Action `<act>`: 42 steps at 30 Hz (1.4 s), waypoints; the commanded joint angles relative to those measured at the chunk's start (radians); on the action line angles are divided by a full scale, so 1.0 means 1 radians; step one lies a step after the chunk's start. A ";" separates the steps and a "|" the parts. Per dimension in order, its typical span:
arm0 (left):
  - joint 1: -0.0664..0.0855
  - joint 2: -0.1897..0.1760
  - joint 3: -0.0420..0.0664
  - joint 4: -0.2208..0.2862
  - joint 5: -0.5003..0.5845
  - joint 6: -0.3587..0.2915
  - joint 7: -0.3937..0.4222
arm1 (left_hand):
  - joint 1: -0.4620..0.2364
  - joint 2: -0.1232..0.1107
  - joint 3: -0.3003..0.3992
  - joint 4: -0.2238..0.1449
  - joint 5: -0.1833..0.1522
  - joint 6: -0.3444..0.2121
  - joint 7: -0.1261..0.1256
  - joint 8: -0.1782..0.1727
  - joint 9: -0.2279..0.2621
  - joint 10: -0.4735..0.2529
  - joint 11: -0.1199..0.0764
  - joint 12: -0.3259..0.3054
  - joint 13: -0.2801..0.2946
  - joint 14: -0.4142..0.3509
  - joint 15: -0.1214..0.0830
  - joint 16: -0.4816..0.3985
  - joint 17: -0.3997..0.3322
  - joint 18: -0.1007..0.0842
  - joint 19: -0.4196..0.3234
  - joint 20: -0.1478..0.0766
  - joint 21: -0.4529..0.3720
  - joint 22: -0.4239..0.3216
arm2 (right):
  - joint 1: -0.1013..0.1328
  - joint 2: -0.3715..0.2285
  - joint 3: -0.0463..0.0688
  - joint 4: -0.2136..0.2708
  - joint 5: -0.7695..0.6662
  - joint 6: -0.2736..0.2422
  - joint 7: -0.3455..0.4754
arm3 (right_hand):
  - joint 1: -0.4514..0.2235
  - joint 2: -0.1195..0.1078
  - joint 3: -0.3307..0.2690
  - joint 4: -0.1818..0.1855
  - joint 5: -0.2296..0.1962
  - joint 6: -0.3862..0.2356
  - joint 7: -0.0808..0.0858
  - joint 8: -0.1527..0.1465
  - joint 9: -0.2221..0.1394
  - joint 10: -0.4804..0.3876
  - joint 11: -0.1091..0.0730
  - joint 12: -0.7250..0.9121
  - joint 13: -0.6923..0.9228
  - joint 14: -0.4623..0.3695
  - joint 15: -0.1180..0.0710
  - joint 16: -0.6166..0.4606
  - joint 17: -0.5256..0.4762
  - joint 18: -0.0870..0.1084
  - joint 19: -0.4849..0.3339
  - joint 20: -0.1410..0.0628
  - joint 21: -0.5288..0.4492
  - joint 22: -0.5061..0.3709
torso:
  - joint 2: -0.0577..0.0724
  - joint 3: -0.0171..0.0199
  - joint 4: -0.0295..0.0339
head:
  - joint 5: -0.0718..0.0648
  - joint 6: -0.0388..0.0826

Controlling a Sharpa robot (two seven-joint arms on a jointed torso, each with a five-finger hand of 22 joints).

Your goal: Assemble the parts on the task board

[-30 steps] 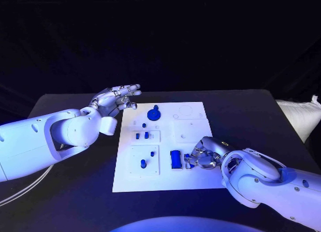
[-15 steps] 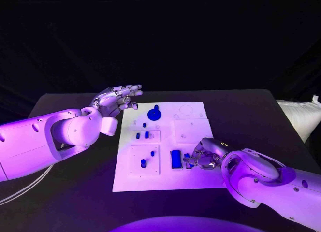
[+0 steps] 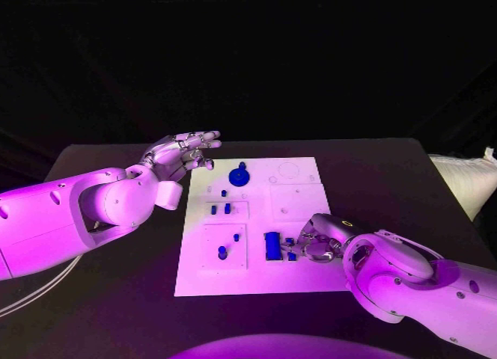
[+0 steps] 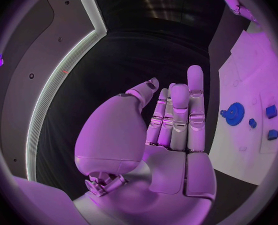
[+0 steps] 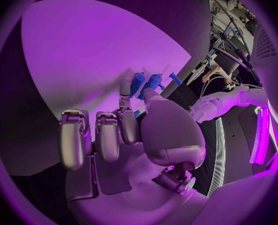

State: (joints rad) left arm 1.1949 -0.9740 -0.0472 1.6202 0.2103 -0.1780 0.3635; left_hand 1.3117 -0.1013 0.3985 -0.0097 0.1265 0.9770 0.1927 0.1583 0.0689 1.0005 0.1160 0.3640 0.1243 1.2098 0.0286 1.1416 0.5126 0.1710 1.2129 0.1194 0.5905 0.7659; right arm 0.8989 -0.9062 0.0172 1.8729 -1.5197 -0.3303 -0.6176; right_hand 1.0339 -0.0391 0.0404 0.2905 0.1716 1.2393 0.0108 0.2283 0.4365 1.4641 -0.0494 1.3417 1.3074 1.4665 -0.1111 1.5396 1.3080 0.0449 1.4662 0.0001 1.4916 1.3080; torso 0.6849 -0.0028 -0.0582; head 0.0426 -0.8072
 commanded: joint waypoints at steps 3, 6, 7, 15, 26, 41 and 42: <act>0.000 0.000 0.001 0.000 -0.007 0.021 0.004 | 0.001 0.007 -0.002 -0.004 -0.003 -0.005 -0.001 0.005 0.000 -0.004 0.001 0.005 0.001 -0.008 0.001 0.002 -0.001 0.011 0.002 0.008 -0.003 -0.001 | -0.001 -0.006 0.000 0.017 -0.024 -0.018 0.008 | -0.051 0.021 -0.052 0.002 0.004 -0.009 0.001 0.010 0.012 0.067 -0.009 0.009 0.161 0.096 -0.006 0.007 0.222 -0.021 0.067 -0.009 0.008 0.173 | 0.000 0.0002 -0.0002 | 0.000 0.001; 0.000 -0.001 0.001 0.001 -0.007 0.022 0.004 | 0.000 0.007 -0.003 -0.004 -0.003 -0.005 -0.001 0.005 0.000 -0.005 0.001 0.006 0.001 -0.008 0.002 0.002 -0.002 0.011 0.001 0.008 -0.003 -0.002 | -0.002 -0.010 0.000 0.023 -0.028 -0.023 0.008 | -0.057 0.025 -0.060 0.002 0.006 -0.009 0.001 0.011 0.015 0.067 -0.009 0.009 0.162 0.096 -0.007 0.007 0.223 -0.021 0.067 -0.009 0.008 0.173 | 0.000 0.0001 -0.0003 | -0.001 0.002; 0.000 -0.001 0.001 0.001 -0.007 0.022 0.003 | -0.001 0.008 -0.003 -0.003 -0.003 -0.006 0.000 0.006 0.000 -0.006 0.001 0.007 0.001 -0.010 0.002 0.001 -0.005 0.011 0.001 0.008 -0.004 -0.002 | -0.002 -0.012 0.000 0.025 -0.030 -0.024 0.008 | -0.060 0.029 -0.064 0.002 0.008 -0.010 0.001 0.011 0.016 0.067 -0.009 0.009 0.162 0.096 -0.007 0.007 0.223 -0.021 0.067 -0.009 0.009 0.174 | 0.000 -0.0001 -0.0003 | -0.001 0.002; 0.000 -0.001 0.001 0.001 -0.007 0.023 0.003 | -0.001 0.008 -0.003 -0.003 -0.003 -0.006 0.000 0.006 0.000 -0.006 0.001 0.007 0.001 -0.010 0.002 0.001 -0.005 0.011 0.001 0.008 -0.004 -0.002 | -0.002 -0.029 0.000 0.031 -0.034 -0.016 0.011 | -0.025 0.037 -0.078 -0.006 0.022 -0.013 0.000 0.013 0.024 0.068 -0.010 0.009 0.163 0.097 -0.007 0.008 0.224 -0.021 0.067 -0.009 0.009 0.174 | 0.000 -0.0004 0.0002 | -0.001 0.002; 0.000 -0.003 0.001 0.000 -0.007 0.024 0.001 | 0.000 0.009 -0.003 -0.004 -0.003 -0.006 -0.001 0.006 0.000 -0.007 0.001 0.008 0.001 -0.010 0.002 0.001 -0.005 0.011 0.001 0.008 -0.004 -0.002 | -0.006 -0.058 0.001 0.053 -0.022 -0.007 0.026 | 0.132 0.022 -0.110 -0.066 -0.049 -0.024 0.002 0.012 0.041 0.066 -0.008 -0.001 0.162 0.096 -0.006 0.005 0.220 -0.020 0.065 -0.008 0.005 0.172 | 0.000 0.0001 -0.0004 | 0.000 0.002; 0.000 -0.001 0.000 -0.002 -0.007 0.024 0.000 | 0.000 0.009 -0.003 -0.004 -0.003 -0.006 -0.001 0.006 0.000 -0.007 0.001 0.008 0.001 -0.010 0.002 0.001 -0.005 0.011 0.001 0.008 -0.004 -0.002 | -0.008 -0.064 0.001 0.046 -0.026 0.009 0.025 | 0.145 0.032 -0.113 -0.068 -0.051 -0.023 0.002 0.013 0.043 0.066 -0.008 0.002 0.163 0.096 -0.005 0.007 0.222 -0.021 0.066 -0.008 0.007 0.174 | 0.000 -0.0006 0.0008 | -0.001 0.002; 0.000 -0.001 0.000 -0.002 -0.007 0.024 0.000 | 0.000 0.009 -0.003 -0.004 -0.003 -0.006 -0.001 0.006 0.000 -0.007 0.001 0.008 0.001 -0.010 0.002 0.001 -0.005 0.011 0.001 0.008 -0.004 -0.002 | -0.008 -0.063 0.001 0.044 -0.027 0.012 0.025 | 0.147 0.033 -0.113 -0.069 -0.051 -0.023 0.002 0.013 0.043 0.066 -0.008 0.002 0.163 0.096 -0.005 0.007 0.222 -0.021 0.066 -0.008 0.007 0.173 | 0.000 -0.0006 0.0008 | -0.001 0.002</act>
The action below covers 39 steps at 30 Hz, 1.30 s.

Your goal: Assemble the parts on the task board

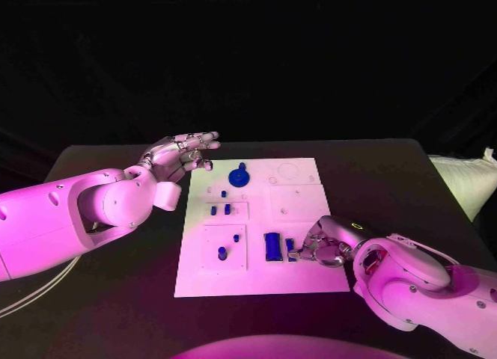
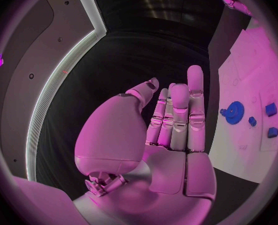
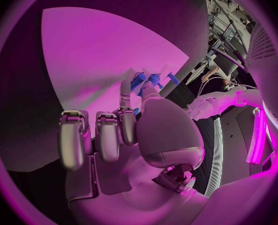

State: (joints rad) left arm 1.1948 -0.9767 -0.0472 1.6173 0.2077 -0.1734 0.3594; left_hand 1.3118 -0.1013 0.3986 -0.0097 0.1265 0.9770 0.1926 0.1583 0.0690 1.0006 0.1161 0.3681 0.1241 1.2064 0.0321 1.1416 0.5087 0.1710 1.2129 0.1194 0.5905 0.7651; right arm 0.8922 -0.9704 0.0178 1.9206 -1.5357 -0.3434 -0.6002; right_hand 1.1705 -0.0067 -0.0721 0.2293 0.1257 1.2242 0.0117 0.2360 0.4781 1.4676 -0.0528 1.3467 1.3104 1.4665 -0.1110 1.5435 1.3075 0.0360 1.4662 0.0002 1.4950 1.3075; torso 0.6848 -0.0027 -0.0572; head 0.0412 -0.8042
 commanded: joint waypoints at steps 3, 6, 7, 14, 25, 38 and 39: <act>0.000 0.001 0.000 0.001 -0.004 0.020 0.004 | 0.000 0.009 -0.003 -0.004 -0.003 -0.006 -0.001 0.006 0.000 -0.008 0.001 0.004 0.002 -0.007 -0.002 0.001 -0.001 0.011 0.001 0.008 -0.004 -0.001 | -0.001 0.003 0.000 -0.011 -0.013 0.037 0.007 | 0.031 0.006 -0.002 -0.017 -0.005 -0.009 0.001 0.004 0.003 0.063 -0.005 -0.004 0.161 0.096 -0.006 0.003 0.223 -0.012 0.066 -0.008 0.004 0.174 | 0.001 -0.0009 0.0005 | 0.000 -0.002; 0.000 0.001 0.000 0.001 -0.004 0.019 0.003 | 0.000 0.009 -0.003 -0.004 -0.003 -0.006 -0.001 0.006 0.000 -0.008 0.001 0.004 0.002 -0.007 -0.002 0.001 -0.001 0.011 0.001 0.008 -0.004 -0.001 | -0.001 0.008 0.000 -0.019 -0.016 0.049 0.006 | 0.053 0.009 -0.002 -0.029 -0.006 -0.011 0.000 0.004 0.005 0.063 -0.006 -0.003 0.161 0.096 -0.006 0.002 0.222 -0.012 0.066 -0.008 0.003 0.174 | 0.000 -0.0011 0.0013 | -0.001 -0.003; 0.000 0.002 0.000 0.001 -0.004 0.019 0.003 | 0.000 0.009 -0.003 -0.004 -0.003 -0.006 -0.001 0.006 0.000 -0.008 0.001 0.004 0.002 -0.007 -0.002 0.001 -0.001 0.011 0.001 0.008 -0.004 -0.001 | -0.001 0.010 0.000 -0.022 -0.016 0.052 0.006 | 0.059 0.010 -0.003 -0.033 -0.007 -0.011 0.000 0.003 0.005 0.063 -0.006 -0.003 0.161 0.096 -0.006 0.002 0.222 -0.012 0.066 -0.008 0.003 0.174 | 0.000 -0.0011 0.0014 | 0.000 -0.004; 0.000 0.002 0.000 0.000 -0.004 0.020 0.003 | 0.000 0.009 -0.003 -0.004 -0.003 -0.006 -0.001 0.006 0.000 -0.008 0.001 0.004 0.002 -0.007 -0.002 0.001 -0.001 0.011 0.001 0.008 -0.004 -0.001 | -0.001 0.035 0.000 -0.051 -0.024 0.051 0.006 | 0.106 0.020 0.002 -0.059 -0.055 -0.012 -0.001 0.002 0.009 0.063 -0.007 -0.003 0.162 0.096 -0.007 0.003 0.223 -0.012 0.066 -0.009 0.003 0.175 | 0.001 -0.0002 0.0013 | 0.001 -0.005; 0.000 0.001 0.000 -0.001 -0.004 0.021 0.003 | 0.000 0.009 -0.003 -0.004 -0.003 -0.006 -0.001 0.006 0.000 -0.008 0.001 0.004 0.002 -0.007 -0.002 0.001 -0.001 0.011 0.001 0.008 -0.004 -0.001 | -0.001 0.034 0.002 -0.044 -0.026 -0.008 0.020 | 0.089 0.027 -0.009 -0.044 -0.048 -0.011 0.001 0.002 0.010 0.064 -0.005 -0.001 0.164 0.096 -0.006 0.003 0.224 -0.012 0.066 -0.009 0.003 0.175 | 0.000 -0.0004 -0.0003 | 0.003 -0.005; 0.000 0.009 -0.001 -0.018 -0.004 0.020 0.006 | -0.001 0.008 -0.005 -0.006 -0.003 -0.008 0.000 0.008 0.000 -0.011 0.002 0.009 0.002 -0.014 -0.001 -0.004 -0.016 0.011 -0.001 0.009 -0.006 -0.002 | 0.056 -0.021 0.016 -0.042 0.412 -0.147 0.348 | 0.103 0.007 -0.058 -0.030 0.050 -0.126 0.057 -0.088 -0.025 -0.019 0.042 -0.277 0.048 0.067 0.031 -0.079 0.103 0.020 0.004 0.021 -0.108 0.050 | -0.010 -0.0036 -0.0012 | -0.005 0.012; -0.001 0.012 -0.002 -0.022 -0.004 0.019 0.008 | -0.002 0.007 -0.007 -0.006 -0.003 -0.008 0.000 0.010 0.000 -0.013 0.002 0.012 0.002 -0.025 0.000 -0.013 -0.036 0.010 -0.005 0.010 -0.009 -0.003 | 0.066 -0.020 0.016 -0.055 0.485 -0.151 0.401 | 0.121 0.012 -0.056 -0.038 0.051 -0.138 0.064 -0.099 -0.031 -0.037 0.047 -0.328 0.026 0.060 0.035 -0.099 0.076 0.027 -0.009 0.025 -0.134 0.023 | -0.013 -0.0049 -0.0014 | -0.007 0.015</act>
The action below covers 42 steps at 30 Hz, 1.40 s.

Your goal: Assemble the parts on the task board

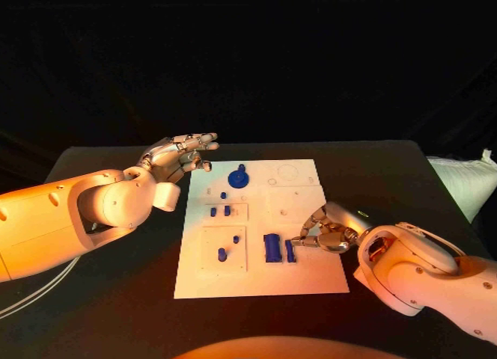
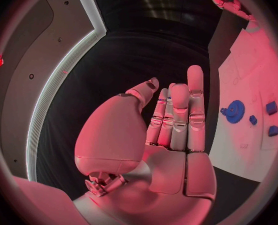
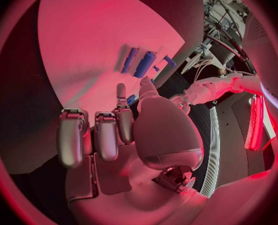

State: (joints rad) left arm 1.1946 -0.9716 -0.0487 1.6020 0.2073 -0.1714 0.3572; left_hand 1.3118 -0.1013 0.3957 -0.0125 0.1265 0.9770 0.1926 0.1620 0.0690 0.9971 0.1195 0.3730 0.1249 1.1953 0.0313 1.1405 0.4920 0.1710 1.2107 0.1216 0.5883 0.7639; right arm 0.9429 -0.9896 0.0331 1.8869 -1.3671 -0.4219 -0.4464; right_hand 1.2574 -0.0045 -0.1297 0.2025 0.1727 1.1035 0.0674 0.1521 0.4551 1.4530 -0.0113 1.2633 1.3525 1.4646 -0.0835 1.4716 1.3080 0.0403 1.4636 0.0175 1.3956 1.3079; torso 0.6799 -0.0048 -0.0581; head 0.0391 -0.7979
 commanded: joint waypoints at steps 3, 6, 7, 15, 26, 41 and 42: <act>-0.003 0.020 -0.004 -0.028 -0.004 0.012 0.018 | -0.004 0.010 -0.005 -0.007 -0.003 -0.009 0.000 0.014 0.000 -0.021 0.001 0.014 -0.004 -0.066 0.005 -0.052 -0.059 0.010 -0.039 0.011 -0.033 -0.015 | 0.045 0.008 0.001 -0.075 0.527 -0.075 0.390 | 0.088 0.023 0.003 -0.037 -0.008 -0.043 0.026 -0.046 -0.029 -0.112 0.022 -0.486 -0.135 0.018 0.022 -0.154 -0.076 0.056 -0.079 0.023 -0.177 -0.124 | -0.020 -0.0053 -0.0020 | -0.007 0.019; -0.006 0.036 -0.006 -0.055 -0.004 0.008 0.027 | -0.004 0.013 -0.001 -0.011 -0.003 -0.007 -0.002 0.019 -0.001 -0.027 0.003 0.012 -0.017 -0.127 0.009 -0.122 -0.098 0.011 -0.094 0.015 -0.080 -0.041 | 0.068 0.024 0.001 -0.138 0.703 -0.065 0.490 | 0.140 0.042 0.009 -0.053 -0.015 -0.081 0.050 -0.079 -0.052 -0.265 0.043 -0.838 -0.334 -0.121 0.041 -0.515 -0.452 0.131 -0.269 0.040 -0.556 -0.489 | -0.032 -0.0085 -0.0027 | -0.009 0.033; -0.008 0.045 -0.006 -0.069 -0.004 0.006 0.033 | -0.003 0.015 0.002 -0.013 -0.003 -0.004 -0.002 0.020 -0.002 -0.026 0.003 0.009 -0.023 -0.151 0.012 -0.155 -0.115 0.010 -0.119 0.017 -0.102 -0.054 | 0.076 0.032 0.001 -0.165 0.765 -0.060 0.523 | 0.161 0.047 0.011 -0.059 -0.015 -0.091 0.058 -0.086 -0.061 -0.291 0.052 -0.890 -0.384 -0.169 0.050 -0.651 -0.572 0.143 -0.313 0.049 -0.660 -0.578 | -0.037 -0.0098 -0.0035 | -0.011 0.037; -0.028 0.128 -0.007 -0.203 -0.002 -0.032 0.081 | -0.006 0.016 0.047 -0.022 -0.007 0.027 -0.004 -0.006 -0.004 0.033 0.017 -0.084 -0.065 -0.255 0.060 -0.558 -0.306 0.001 -0.310 0.066 -0.306 -0.198 | 0.110 0.145 0.002 -0.423 1.147 0.021 0.727 | 0.301 0.065 0.035 -0.064 -0.034 -0.133 0.093 -0.091 -0.160 -0.323 0.115 -1.202 -0.887 -0.332 0.137 -1.171 -0.884 0.140 -0.429 0.132 -1.074 -0.887 | -0.090 -0.0212 -0.0210 | -0.008 0.099; -0.058 0.236 -0.005 -0.332 0.007 -0.138 0.136 | -0.025 -0.001 0.024 -0.025 -0.006 0.040 0.006 -0.074 -0.003 0.048 0.041 -0.241 -0.063 -0.243 0.113 -0.875 -0.423 0.015 -0.425 0.140 -0.485 -0.375 | 0.113 0.275 0.012 -0.653 1.256 0.116 0.826 | 0.289 0.072 0.016 -0.094 -0.038 -0.140 0.094 -0.090 -0.304 -0.339 0.149 -1.199 -1.250 -0.301 0.181 -1.401 -1.138 0.146 -0.383 0.189 -1.317 -1.116 | -0.123 -0.0225 -0.0273 | 0.003 0.152; -0.081 0.249 0.004 -0.306 -0.033 -0.203 0.117 | -0.644 0.101 -0.182 0.012 -0.126 -0.446 -0.089 -0.162 -0.069 -0.451 -0.035 -0.373 -0.125 -0.697 0.044 -1.019 -0.492 -0.064 -0.799 0.015 -0.588 -0.573 | 0.113 0.279 0.004 -0.616 1.243 0.002 0.821 | -0.456 0.004 0.130 -0.203 -0.173 -0.596 0.023 -0.152 -0.455 -0.867 0.011 -1.263 -1.352 -0.830 0.084 -1.472 -1.236 0.067 -0.876 0.083 -1.396 -1.220 | -0.129 -0.0079 0.0132 | -0.015 0.179; -0.084 0.246 0.006 -0.293 -0.041 -0.222 0.119 | -0.670 0.101 -0.191 0.012 -0.126 -0.467 -0.093 -0.162 -0.069 -0.472 -0.038 -0.373 -0.125 -0.716 0.041 -1.024 -0.492 -0.074 -0.815 0.009 -0.588 -0.580 | 0.112 0.275 0.002 -0.599 1.250 -0.017 0.829 | -0.488 0.004 0.130 -0.203 -0.173 -0.616 0.020 -0.152 -0.455 -0.890 0.011 -1.263 -1.352 -0.854 0.084 -1.472 -1.308 0.062 -0.899 0.079 -1.396 -1.224 | -0.130 -0.0053 0.0222 | -0.020 0.182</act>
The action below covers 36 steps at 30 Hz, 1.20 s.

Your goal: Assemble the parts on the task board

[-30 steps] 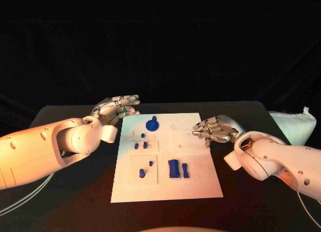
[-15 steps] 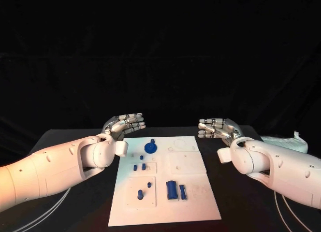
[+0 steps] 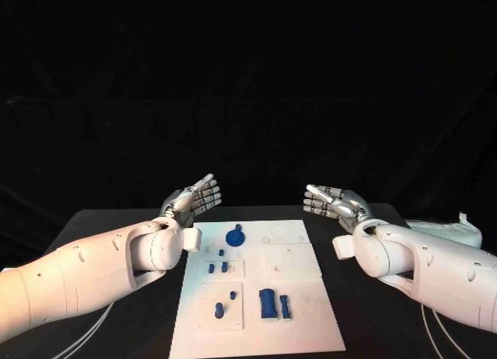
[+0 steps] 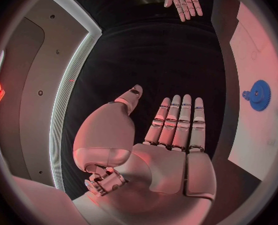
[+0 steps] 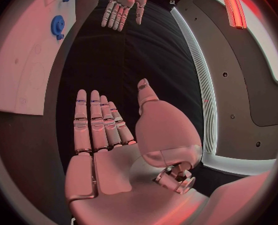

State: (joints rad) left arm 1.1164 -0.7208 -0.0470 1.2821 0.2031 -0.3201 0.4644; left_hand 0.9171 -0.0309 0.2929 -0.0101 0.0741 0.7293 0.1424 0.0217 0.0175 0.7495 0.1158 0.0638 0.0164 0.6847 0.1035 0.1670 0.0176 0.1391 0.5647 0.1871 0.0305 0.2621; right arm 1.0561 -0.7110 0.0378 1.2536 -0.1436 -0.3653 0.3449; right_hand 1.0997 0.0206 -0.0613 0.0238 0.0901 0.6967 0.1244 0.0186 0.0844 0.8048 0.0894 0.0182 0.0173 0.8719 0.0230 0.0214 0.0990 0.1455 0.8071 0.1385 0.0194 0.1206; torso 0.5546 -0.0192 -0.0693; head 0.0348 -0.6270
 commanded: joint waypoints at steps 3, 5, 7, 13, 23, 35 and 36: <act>-0.016 -0.015 0.012 0.074 -0.067 -0.141 0.020 | -0.349 0.031 -0.111 0.010 -0.074 -0.277 -0.054 -0.022 -0.018 -0.285 -0.044 -0.064 -0.016 -0.261 -0.103 -0.063 -0.018 -0.046 -0.215 -0.071 -0.030 -0.100 | -0.002 -0.017 -0.010 0.092 0.050 -0.142 0.066 | -0.416 -0.021 0.061 -0.024 -0.090 -0.264 -0.047 -0.019 -0.084 -0.304 -0.089 -0.018 -0.017 -0.330 -0.023 -0.021 -0.099 -0.049 -0.306 -0.052 -0.019 -0.046 | -0.008 0.0149 0.0541 | -0.027 0.020; -0.026 -0.023 0.018 0.113 -0.092 -0.197 0.026 | -0.387 0.031 -0.124 0.010 -0.074 -0.308 -0.060 -0.022 -0.018 -0.316 -0.116 -0.064 -0.016 -0.289 -0.103 -0.070 -0.018 -0.052 -0.238 -0.079 -0.030 -0.111 | -0.003 -0.028 -0.016 0.140 0.070 -0.199 0.089 | -0.462 -0.021 0.061 -0.024 -0.090 -0.293 -0.052 -0.019 -0.084 -0.338 -0.089 -0.018 -0.017 -0.367 -0.023 -0.021 -0.099 -0.060 -0.339 -0.058 -0.019 -0.121 | -0.010 0.0175 0.0632 | -0.031 0.024; -0.037 -0.033 0.027 0.163 -0.124 -0.269 0.035 | -0.441 0.031 -0.141 0.010 -0.074 -0.351 -0.069 -0.022 -0.018 -0.360 -0.116 -0.064 -0.016 -0.329 -0.103 -0.080 -0.018 -0.055 -0.271 -0.090 -0.030 -0.126 | -0.004 -0.041 -0.023 0.195 0.093 -0.263 0.116 | -0.528 -0.021 0.061 -0.024 -0.090 -0.335 -0.124 -0.019 -0.084 -0.386 -0.089 -0.018 -0.017 -0.419 -0.023 -0.021 -0.099 -0.060 -0.387 -0.066 -0.019 -0.121 | -0.010 0.0190 0.0688 | -0.035 0.027; -0.058 -0.052 0.041 0.254 -0.181 -0.401 0.050 | -0.544 0.031 -0.174 0.010 -0.074 -0.433 -0.142 -0.022 -0.018 -0.445 -0.116 -0.064 -0.016 -0.406 -0.103 -0.167 -0.018 -0.139 -0.335 -0.111 -0.030 -0.156 | -0.006 -0.063 -0.035 0.291 0.133 -0.375 0.163 | -0.650 -0.021 0.061 -0.024 -0.090 -0.412 -0.124 -0.019 -0.084 -0.476 -0.089 -0.018 -0.017 -0.516 -0.023 -0.021 -0.099 -0.070 -0.477 -0.138 -0.019 -0.121 | -0.010 0.0192 0.0693 | -0.035 0.027; -0.066 -0.059 0.047 0.288 -0.203 -0.450 0.056 | -0.669 0.031 -0.214 0.010 -0.074 -0.532 -0.142 -0.022 -0.018 -0.547 -0.116 -0.064 -0.016 -0.500 -0.103 -0.167 -0.018 -0.139 -0.410 -0.187 -0.030 -0.191 | -0.006 -0.069 -0.038 0.316 0.144 -0.405 0.175 | -0.800 -0.021 0.061 -0.024 -0.090 -0.507 -0.124 -0.019 -0.084 -0.586 -0.089 -0.018 -0.017 -0.635 -0.023 -0.021 -0.099 -0.145 -0.588 -0.138 -0.019 -0.121 | -0.010 0.0192 0.0693 | -0.035 0.027; -0.066 -0.059 0.047 0.288 -0.203 -0.450 0.056 | -0.766 0.031 -0.293 0.010 -0.074 -0.610 -0.142 -0.022 -0.018 -0.626 -0.116 -0.064 -0.016 -0.573 -0.103 -0.167 -0.018 -0.139 -0.470 -0.187 -0.030 -0.262 | -0.006 -0.069 -0.038 0.316 0.144 -0.405 0.175 | -0.917 -0.021 0.061 -0.024 -0.090 -0.582 -0.124 -0.019 -0.084 -0.672 -0.089 -0.018 -0.017 -0.728 -0.023 -0.021 -0.099 -0.145 -0.674 -0.138 -0.019 -0.121 | -0.010 0.0192 0.0693 | -0.035 0.027; -0.066 -0.059 0.047 0.288 -0.203 -0.450 0.056 | -0.771 0.031 -0.293 0.010 -0.074 -0.613 -0.142 -0.022 -0.018 -0.630 -0.116 -0.064 -0.016 -0.576 -0.103 -0.167 -0.018 -0.139 -0.472 -0.187 -0.030 -0.262 | -0.006 -0.069 -0.038 0.316 0.144 -0.405 0.175 | -0.922 -0.021 0.061 -0.024 -0.090 -0.585 -0.124 -0.019 -0.084 -0.676 -0.089 -0.018 -0.017 -0.732 -0.023 -0.021 -0.099 -0.145 -0.677 -0.138 -0.019 -0.121 | -0.010 0.0192 0.0693 | -0.035 0.027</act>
State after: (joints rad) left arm 1.0500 -0.7808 -0.0013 1.5674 0.0164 -0.7598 0.5005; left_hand 0.1985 0.0002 0.0247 -0.0002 0.0065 0.1563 0.0015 0.0067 0.0014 0.1605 0.0011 0.0058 0.0012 0.1472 -0.0001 0.0066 0.0015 0.0145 0.1245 0.0034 0.0061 0.0125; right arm 1.0502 -0.7803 -0.0002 1.5682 0.0016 -0.7658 0.5009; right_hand 0.2400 -0.0002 -0.0036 0.0000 0.0052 0.1512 0.0010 0.0033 0.0011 0.1753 0.0003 0.0065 0.0015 0.1892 0.0002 0.0038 0.0012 0.0214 0.1754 0.0005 0.0036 0.0014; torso 0.5442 0.0001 0.0000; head -0.0003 -0.5999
